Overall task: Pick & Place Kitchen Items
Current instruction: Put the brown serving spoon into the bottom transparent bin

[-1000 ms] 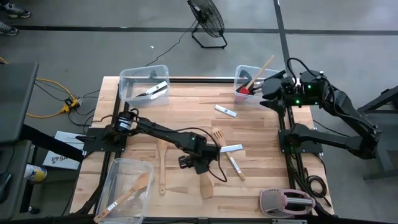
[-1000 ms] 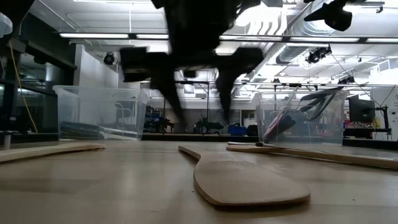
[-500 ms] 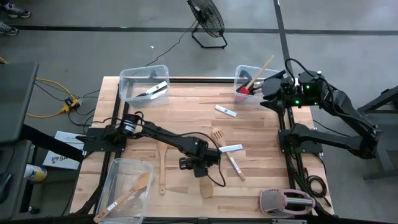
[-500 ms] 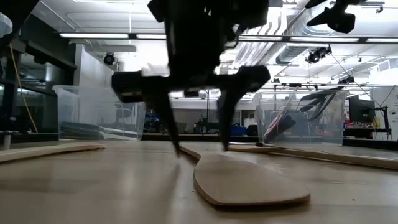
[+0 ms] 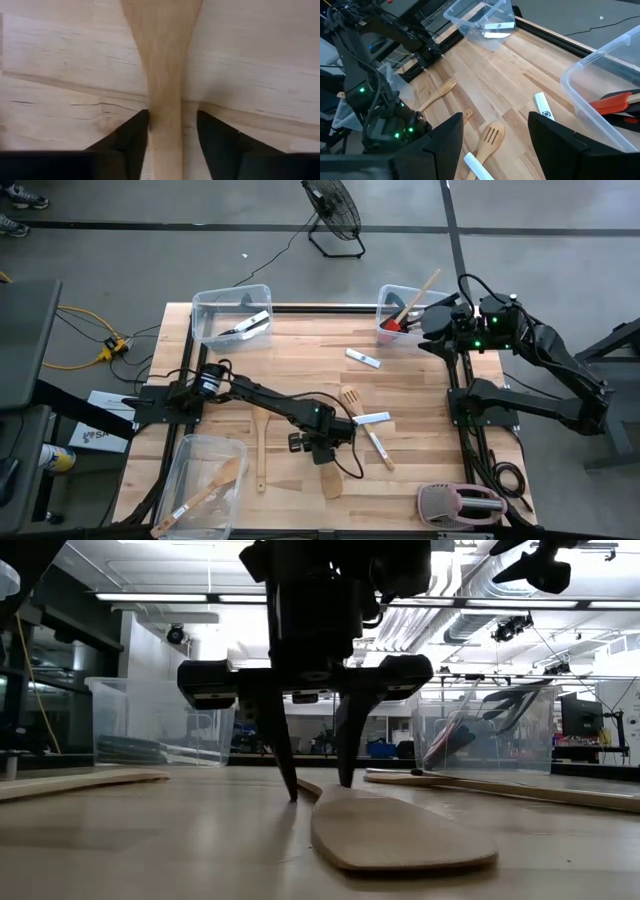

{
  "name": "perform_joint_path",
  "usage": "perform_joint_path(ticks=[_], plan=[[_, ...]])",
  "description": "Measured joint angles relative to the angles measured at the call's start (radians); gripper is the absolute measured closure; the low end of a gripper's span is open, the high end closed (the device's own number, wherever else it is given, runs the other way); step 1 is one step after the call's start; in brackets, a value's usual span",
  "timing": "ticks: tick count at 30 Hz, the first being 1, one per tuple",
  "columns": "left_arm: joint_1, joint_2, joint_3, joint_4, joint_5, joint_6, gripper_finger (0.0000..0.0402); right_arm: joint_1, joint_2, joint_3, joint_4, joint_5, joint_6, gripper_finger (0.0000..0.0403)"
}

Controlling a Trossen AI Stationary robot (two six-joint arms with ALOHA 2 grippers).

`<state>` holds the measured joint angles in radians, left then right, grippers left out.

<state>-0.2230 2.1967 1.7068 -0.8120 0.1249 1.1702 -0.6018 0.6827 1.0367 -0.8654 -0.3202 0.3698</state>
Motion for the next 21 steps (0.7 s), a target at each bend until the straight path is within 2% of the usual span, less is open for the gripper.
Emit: perform_joint_path(ticks=[5, 9, 15, 21], plan=[[0.000, -0.003, -0.028, 0.009, 0.006, -0.001, 0.0289, 0.000, 0.000, 0.000, 0.000, 0.000, -0.001, 0.0188], [0.001, -0.005, -0.060, 0.021, 0.025, -0.042, 0.0315, 0.000, 0.000, 0.000, 0.000, 0.000, -0.004, 0.0188], [0.001, -0.003, -0.091, 0.034, 0.036, -0.187, 0.0320, 0.000, 0.000, 0.000, 0.000, 0.001, -0.007, 0.0188], [0.001, -0.002, -0.064, 0.032, 0.041, -0.348, 0.0320, 0.000, 0.000, 0.000, -0.002, 0.003, -0.003, 0.0188]])
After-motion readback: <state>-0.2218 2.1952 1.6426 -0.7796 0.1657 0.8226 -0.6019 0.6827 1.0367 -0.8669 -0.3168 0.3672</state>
